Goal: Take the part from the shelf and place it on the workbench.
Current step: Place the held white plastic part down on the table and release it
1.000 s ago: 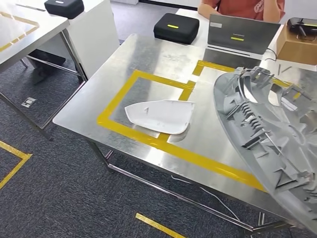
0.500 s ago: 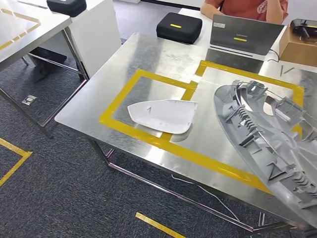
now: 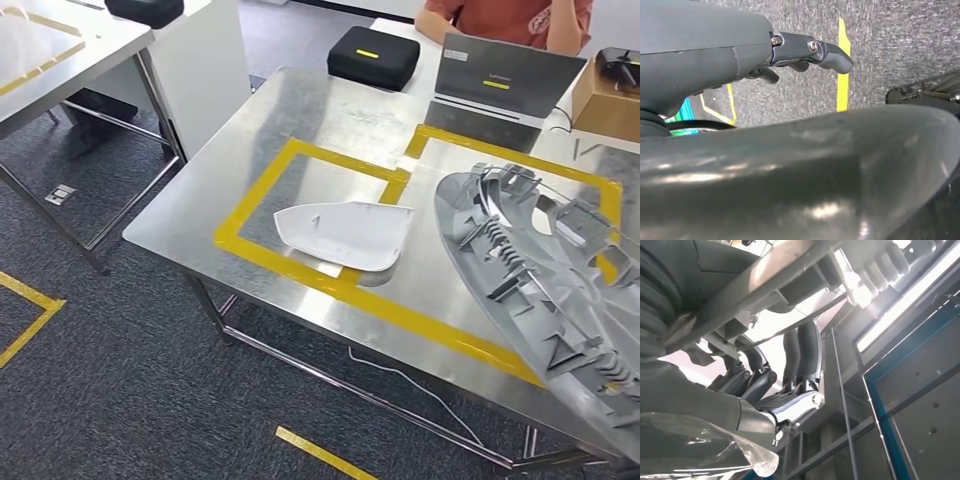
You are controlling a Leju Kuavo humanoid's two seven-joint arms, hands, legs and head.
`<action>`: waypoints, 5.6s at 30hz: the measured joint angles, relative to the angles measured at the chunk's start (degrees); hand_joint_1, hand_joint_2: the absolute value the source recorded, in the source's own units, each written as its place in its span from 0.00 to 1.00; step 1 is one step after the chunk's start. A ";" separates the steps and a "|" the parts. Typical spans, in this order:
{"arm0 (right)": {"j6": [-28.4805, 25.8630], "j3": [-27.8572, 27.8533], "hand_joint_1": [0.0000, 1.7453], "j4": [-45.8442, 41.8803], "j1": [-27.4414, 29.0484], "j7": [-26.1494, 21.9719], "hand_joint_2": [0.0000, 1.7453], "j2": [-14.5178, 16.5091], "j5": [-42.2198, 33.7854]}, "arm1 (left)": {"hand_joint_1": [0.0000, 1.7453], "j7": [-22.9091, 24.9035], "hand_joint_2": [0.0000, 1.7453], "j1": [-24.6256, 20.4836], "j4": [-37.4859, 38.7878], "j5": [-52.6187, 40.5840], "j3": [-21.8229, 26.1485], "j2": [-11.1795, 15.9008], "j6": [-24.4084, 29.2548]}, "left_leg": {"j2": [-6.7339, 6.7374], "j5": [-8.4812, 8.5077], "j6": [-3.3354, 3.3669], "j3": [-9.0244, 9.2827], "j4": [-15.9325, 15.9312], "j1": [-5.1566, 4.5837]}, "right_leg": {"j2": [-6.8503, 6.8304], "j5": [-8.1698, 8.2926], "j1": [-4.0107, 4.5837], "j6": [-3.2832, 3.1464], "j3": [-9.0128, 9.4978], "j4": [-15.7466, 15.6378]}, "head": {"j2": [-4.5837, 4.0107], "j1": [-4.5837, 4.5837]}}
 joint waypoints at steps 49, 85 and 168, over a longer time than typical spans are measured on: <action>-0.02 -1.07 1.00 4.90 -0.85 -0.04 1.00 0.02 4.67 | 0.00 3.44 0.00 0.00 0.04 4.63 -0.30 1.61 -0.55 | -4.22 0.09 -0.40 -2.15 2.41 -0.79 | -0.05 5.20 0.39 -1.63 6.05 -11.25 | 0.00 -0.05; -0.02 -6.41 1.00 18.49 -13.60 27.19 1.00 -17.18 32.04 | 0.00 4.69 0.00 -0.31 0.04 4.75 -5.73 2.87 -1.97 | -4.21 0.04 -1.00 -2.37 2.56 -1.10 | -0.07 5.40 0.04 -1.47 6.02 -11.31 | 0.00 -0.03; -0.03 8.63 1.00 26.88 -21.70 26.82 1.00 -34.09 33.18 | 0.00 2.95 0.00 -1.27 0.04 6.78 -16.17 2.32 -1.28 | -4.73 0.48 -0.72 -3.87 3.20 -0.91 | -0.61 5.91 0.24 -1.08 5.05 -11.29 | 0.00 -0.38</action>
